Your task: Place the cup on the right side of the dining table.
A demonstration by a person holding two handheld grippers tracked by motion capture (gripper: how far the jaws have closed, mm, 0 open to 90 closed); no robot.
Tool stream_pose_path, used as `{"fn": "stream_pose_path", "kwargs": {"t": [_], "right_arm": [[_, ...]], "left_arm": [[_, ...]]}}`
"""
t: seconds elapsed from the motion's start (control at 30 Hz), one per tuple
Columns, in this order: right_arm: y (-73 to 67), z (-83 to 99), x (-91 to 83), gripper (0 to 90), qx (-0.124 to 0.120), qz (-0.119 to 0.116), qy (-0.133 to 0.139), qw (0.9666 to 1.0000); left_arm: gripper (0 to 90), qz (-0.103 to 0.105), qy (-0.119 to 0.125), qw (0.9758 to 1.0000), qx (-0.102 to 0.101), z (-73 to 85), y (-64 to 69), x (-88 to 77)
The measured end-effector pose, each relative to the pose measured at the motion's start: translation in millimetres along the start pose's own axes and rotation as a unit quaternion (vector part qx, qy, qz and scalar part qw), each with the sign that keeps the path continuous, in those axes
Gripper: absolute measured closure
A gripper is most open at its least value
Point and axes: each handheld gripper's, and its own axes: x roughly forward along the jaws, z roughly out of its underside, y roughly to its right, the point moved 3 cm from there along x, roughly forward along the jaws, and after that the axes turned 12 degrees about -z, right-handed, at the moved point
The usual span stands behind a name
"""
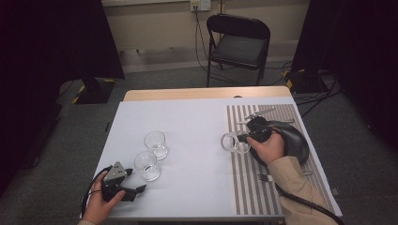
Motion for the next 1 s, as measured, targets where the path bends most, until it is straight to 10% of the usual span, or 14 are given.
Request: {"fn": "stream_pose_path", "kwargs": {"t": [1.0], "right_arm": [[20.8,-6.2,9.6,85.3,0.008,0.026,-0.004,0.9996]], "left_arm": [[13.1,0.000,0.000,1.0000,0.000,0.0,0.0,0.0]]}}
